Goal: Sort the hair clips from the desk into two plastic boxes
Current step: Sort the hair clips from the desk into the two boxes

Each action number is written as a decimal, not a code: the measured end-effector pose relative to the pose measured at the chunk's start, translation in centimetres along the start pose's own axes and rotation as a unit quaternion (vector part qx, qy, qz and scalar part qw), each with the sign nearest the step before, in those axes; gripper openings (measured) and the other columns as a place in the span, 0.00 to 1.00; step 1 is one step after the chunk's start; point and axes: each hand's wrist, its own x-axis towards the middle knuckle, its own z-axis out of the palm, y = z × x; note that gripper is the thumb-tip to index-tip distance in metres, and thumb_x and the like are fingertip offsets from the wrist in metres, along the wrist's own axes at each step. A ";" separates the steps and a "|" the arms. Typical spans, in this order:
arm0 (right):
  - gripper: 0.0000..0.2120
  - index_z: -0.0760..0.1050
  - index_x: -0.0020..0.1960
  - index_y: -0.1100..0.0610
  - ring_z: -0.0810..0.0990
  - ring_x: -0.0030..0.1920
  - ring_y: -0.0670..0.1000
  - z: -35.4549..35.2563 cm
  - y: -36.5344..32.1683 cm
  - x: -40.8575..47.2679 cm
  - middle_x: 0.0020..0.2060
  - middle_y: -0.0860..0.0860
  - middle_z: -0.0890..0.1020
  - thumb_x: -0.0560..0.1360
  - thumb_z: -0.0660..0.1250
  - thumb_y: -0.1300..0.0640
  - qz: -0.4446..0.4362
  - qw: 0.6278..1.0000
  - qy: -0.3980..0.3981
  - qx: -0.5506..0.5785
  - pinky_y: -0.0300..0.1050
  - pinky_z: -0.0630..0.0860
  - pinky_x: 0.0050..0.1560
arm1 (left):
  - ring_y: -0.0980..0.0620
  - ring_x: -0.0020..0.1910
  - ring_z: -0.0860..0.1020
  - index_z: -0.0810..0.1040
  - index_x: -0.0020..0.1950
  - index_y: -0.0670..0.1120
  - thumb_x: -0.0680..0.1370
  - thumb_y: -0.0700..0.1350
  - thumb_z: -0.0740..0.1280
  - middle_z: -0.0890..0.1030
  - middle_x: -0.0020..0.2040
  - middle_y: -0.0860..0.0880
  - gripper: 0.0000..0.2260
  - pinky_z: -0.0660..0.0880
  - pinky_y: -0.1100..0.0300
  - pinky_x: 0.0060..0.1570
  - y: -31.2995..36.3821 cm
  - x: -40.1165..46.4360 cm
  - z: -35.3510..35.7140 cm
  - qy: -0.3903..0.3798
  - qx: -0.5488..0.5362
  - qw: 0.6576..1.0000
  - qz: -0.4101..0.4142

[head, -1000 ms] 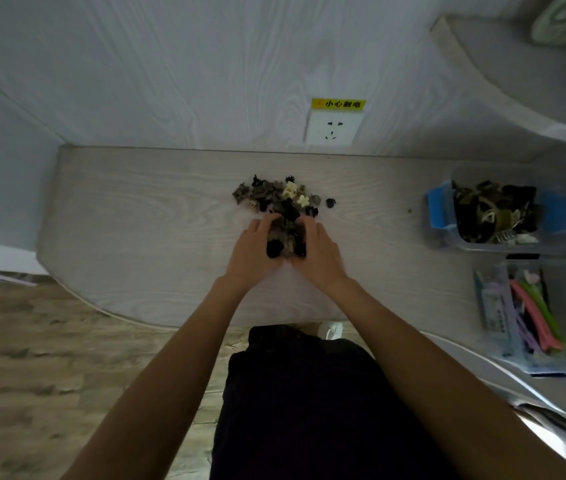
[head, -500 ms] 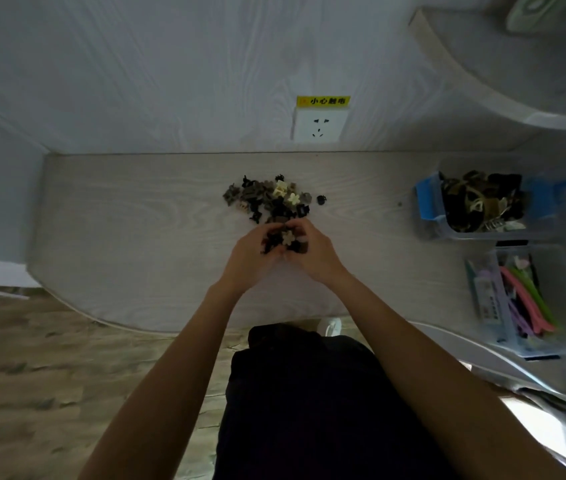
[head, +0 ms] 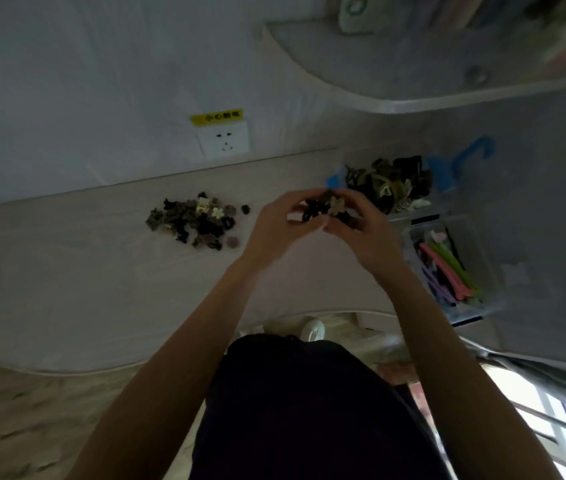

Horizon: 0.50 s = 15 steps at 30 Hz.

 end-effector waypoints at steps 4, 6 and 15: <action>0.18 0.70 0.64 0.54 0.77 0.56 0.50 -6.5 0.9 1.7 0.54 0.50 0.77 0.75 0.67 0.58 -0.002 0.997 0.065 -0.045 0.43 0.76 0.57 | 0.53 0.56 0.78 0.74 0.65 0.47 0.72 0.48 0.72 0.80 0.59 0.47 0.21 0.70 0.72 0.55 3.0 4.7 4.8 -0.034 0.099 0.993 0.056; 0.18 0.70 0.64 0.56 0.77 0.55 0.49 -9.3 1.6 2.5 0.55 0.51 0.77 0.75 0.65 0.60 0.003 0.993 0.076 -0.093 0.39 0.76 0.54 | 0.49 0.59 0.77 0.73 0.66 0.47 0.71 0.48 0.72 0.79 0.61 0.45 0.24 0.73 0.60 0.59 3.4 6.3 6.7 -0.049 0.152 0.985 0.063; 0.24 0.69 0.67 0.58 0.73 0.61 0.60 -14.0 4.7 4.9 0.63 0.61 0.72 0.71 0.67 0.66 -0.004 0.942 0.067 -0.328 0.50 0.70 0.62 | 0.48 0.62 0.73 0.70 0.67 0.47 0.78 0.48 0.63 0.74 0.65 0.47 0.17 0.71 0.57 0.57 1.8 7.3 9.6 -0.103 0.317 0.938 0.098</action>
